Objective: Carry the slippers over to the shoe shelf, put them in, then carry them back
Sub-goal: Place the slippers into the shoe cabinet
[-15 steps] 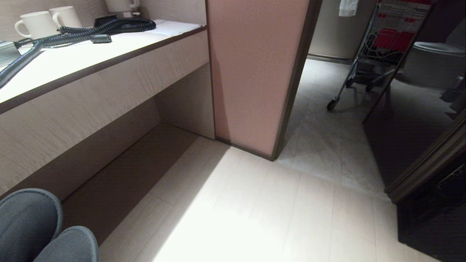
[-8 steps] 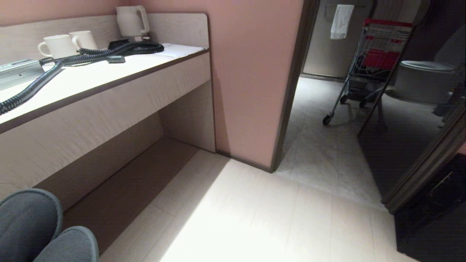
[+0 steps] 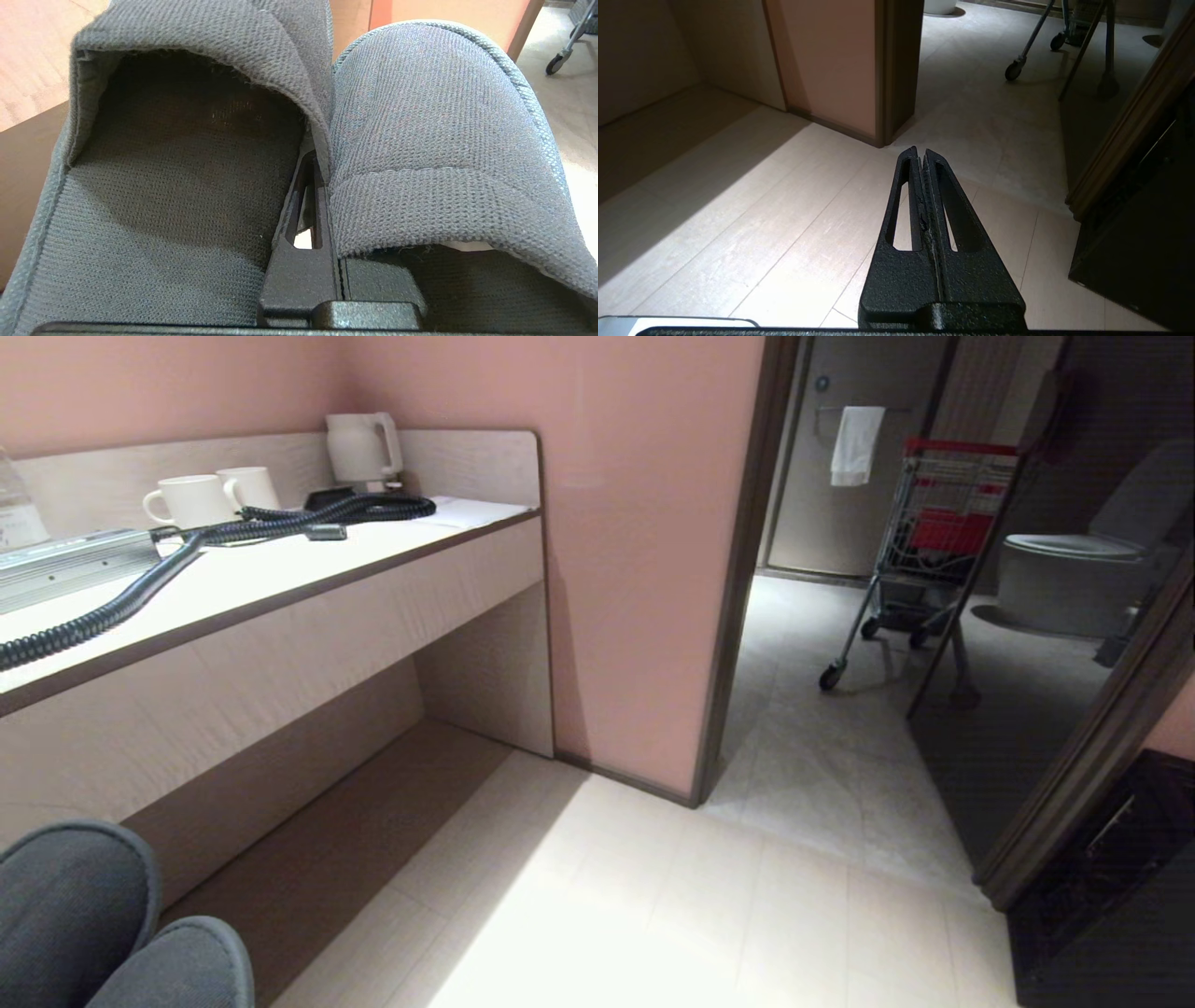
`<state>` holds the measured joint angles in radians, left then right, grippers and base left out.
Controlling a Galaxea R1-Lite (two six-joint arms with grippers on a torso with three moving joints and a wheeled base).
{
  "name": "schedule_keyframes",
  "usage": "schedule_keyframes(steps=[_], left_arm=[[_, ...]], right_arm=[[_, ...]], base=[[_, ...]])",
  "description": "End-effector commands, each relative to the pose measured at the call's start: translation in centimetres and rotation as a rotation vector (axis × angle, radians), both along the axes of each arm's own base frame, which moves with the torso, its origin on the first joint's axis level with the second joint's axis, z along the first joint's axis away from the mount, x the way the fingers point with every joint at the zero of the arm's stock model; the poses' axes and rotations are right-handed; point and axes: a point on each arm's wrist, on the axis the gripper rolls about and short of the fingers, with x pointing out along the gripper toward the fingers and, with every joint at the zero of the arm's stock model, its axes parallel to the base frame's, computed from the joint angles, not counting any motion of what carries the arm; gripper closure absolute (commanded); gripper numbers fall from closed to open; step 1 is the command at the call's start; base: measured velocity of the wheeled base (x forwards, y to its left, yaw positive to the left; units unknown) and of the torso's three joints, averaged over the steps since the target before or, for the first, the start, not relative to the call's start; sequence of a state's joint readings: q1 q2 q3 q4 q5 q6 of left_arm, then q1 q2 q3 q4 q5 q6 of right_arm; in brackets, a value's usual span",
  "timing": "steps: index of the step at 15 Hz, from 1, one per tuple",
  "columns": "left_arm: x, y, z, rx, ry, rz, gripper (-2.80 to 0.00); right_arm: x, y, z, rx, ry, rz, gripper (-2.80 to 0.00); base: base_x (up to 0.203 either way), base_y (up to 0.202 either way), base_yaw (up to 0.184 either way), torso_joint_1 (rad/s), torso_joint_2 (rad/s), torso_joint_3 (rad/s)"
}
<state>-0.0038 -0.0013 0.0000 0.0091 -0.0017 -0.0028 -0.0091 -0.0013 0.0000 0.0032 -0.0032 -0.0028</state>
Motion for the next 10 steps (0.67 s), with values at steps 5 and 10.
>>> schedule_keyframes(steps=[5, 10], left_arm=[[0.01, 0.0, -0.04, 0.0, 0.001, 0.001, 0.0], [0.01, 0.0, -0.04, 0.0, 0.001, -0.001, 0.0]], right_arm=[[-0.01, 0.0, 0.0, 0.0, -0.002, 0.0, 0.0], [-0.01, 0.0, 0.0, 0.0, -0.002, 0.0, 0.0]], base=[[0.001, -0.005, 0.055, 0.005, 0.0, 0.022], [0.002, -0.008, 0.175, 0.005, 0.0, 0.005]])
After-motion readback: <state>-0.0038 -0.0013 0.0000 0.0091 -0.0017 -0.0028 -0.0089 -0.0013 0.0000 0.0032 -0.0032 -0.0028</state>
